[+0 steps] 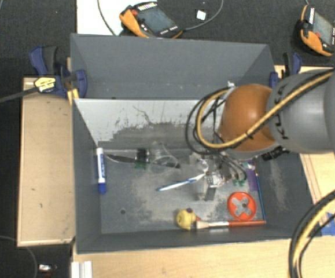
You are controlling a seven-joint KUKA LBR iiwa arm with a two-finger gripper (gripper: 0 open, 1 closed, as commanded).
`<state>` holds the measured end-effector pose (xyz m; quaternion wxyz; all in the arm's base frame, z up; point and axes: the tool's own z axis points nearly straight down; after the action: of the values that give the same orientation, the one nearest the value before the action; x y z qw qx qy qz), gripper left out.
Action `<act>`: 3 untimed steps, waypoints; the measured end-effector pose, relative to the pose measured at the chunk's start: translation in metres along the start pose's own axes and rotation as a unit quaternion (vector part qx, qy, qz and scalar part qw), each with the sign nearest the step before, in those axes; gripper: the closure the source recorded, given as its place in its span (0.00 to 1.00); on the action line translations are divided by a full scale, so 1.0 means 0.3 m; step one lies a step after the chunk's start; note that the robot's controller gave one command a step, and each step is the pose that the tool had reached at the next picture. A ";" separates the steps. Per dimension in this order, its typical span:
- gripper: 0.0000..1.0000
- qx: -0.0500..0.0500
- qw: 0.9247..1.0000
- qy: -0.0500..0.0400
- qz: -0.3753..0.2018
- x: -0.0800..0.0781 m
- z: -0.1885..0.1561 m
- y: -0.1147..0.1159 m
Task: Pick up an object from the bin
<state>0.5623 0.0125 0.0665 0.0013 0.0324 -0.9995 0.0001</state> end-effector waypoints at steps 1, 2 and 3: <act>0.00 -0.002 1.000 -0.008 -0.029 0.013 -0.314 -0.031; 0.00 -0.002 0.999 0.000 -0.036 0.019 -0.113 0.044; 0.00 0.000 0.996 -0.012 -0.083 0.005 -0.014 0.031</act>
Offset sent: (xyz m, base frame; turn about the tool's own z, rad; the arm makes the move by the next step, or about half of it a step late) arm -0.0071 0.0124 0.0335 -0.0729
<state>0.5603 0.0217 0.0708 -0.0105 0.1155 -0.9933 -0.0009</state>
